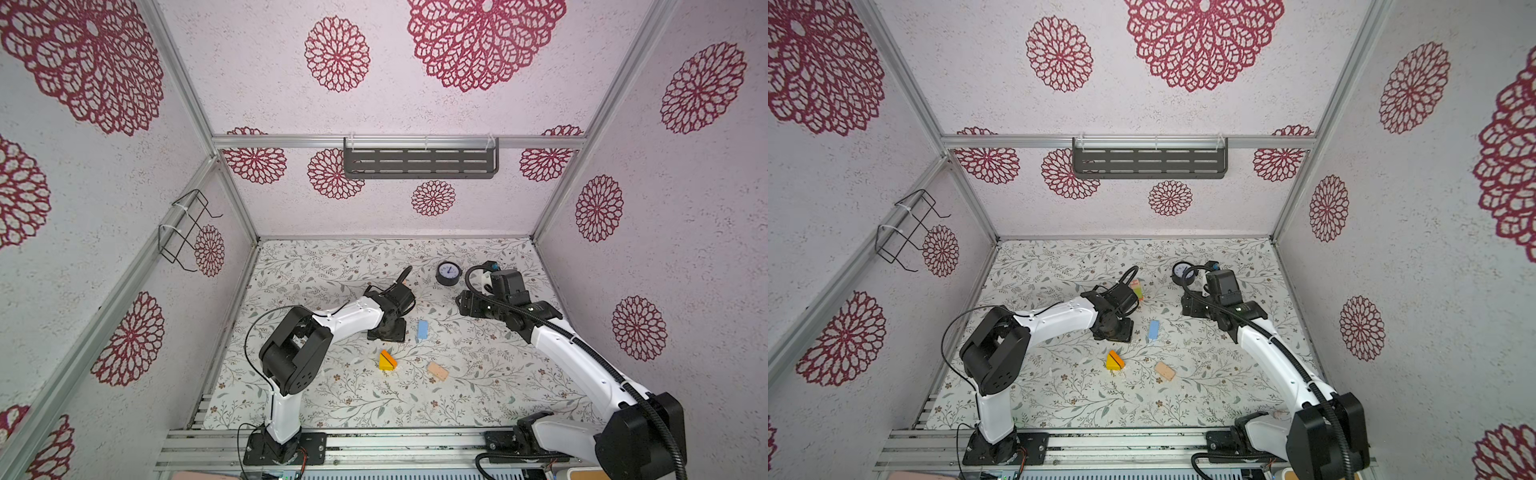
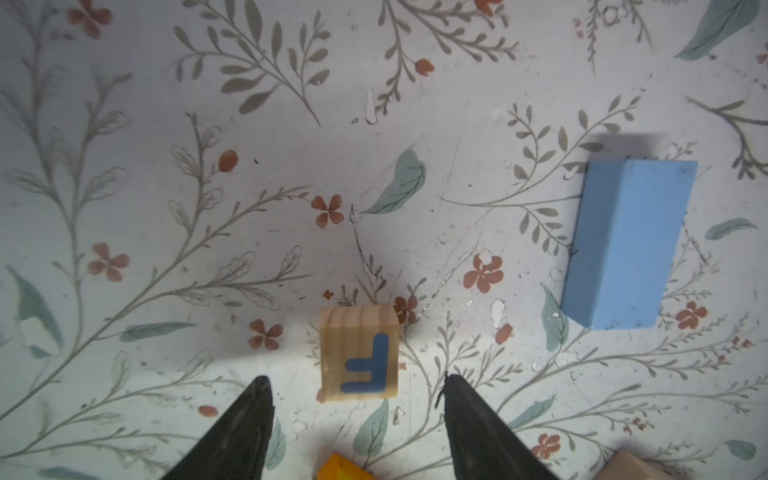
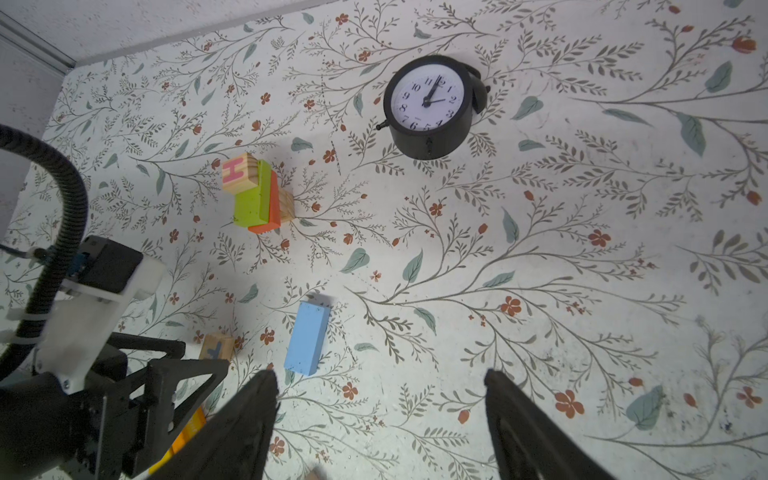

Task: Build the wood block tower
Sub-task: 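Withdraw the right gripper while the left gripper moves to the F letter cube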

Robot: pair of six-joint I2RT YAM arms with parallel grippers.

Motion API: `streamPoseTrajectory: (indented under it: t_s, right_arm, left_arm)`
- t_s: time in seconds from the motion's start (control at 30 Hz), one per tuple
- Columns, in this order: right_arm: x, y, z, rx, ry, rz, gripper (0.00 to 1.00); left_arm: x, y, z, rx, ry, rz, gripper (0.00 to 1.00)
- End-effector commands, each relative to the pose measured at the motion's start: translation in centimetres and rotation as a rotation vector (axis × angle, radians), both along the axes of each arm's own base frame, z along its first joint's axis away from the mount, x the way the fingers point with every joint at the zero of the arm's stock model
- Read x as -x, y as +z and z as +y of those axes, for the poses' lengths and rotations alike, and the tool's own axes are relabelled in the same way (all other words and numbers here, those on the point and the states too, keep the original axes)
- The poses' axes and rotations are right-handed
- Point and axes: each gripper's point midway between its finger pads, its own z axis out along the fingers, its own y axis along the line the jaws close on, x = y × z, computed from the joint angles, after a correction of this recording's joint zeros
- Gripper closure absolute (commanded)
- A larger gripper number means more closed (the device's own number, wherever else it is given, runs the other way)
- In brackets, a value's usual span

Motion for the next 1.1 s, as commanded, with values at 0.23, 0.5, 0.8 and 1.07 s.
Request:
streamPoseTrajectory:
  t_s: [0.23, 0.5, 0.8, 1.07]
  right_arm:
    - [0.1, 1.2, 0.0, -0.025, 0.01, -0.039, 0.19]
    - [0.2, 1.0, 0.1, -0.028, 0.012, -0.034, 0.19]
    - [0.2, 1.0, 0.2, -0.03, 0.014, -0.033, 0.19]
    - [0.3, 1.1, 0.4, -0.042, 0.022, -0.036, 0.19]
  left_arm:
    - [-0.4, -1.2, -2.2, 0.027, 0.031, 0.008, 0.39]
    - [-0.6, -1.4, -0.9, -0.045, 0.052, 0.001, 0.45]
    - [-0.8, -0.9, -0.6, -0.067, 0.069, -0.003, 0.6]
    - [-1.6, 0.9, -0.2, -0.098, 0.094, -0.033, 0.7]
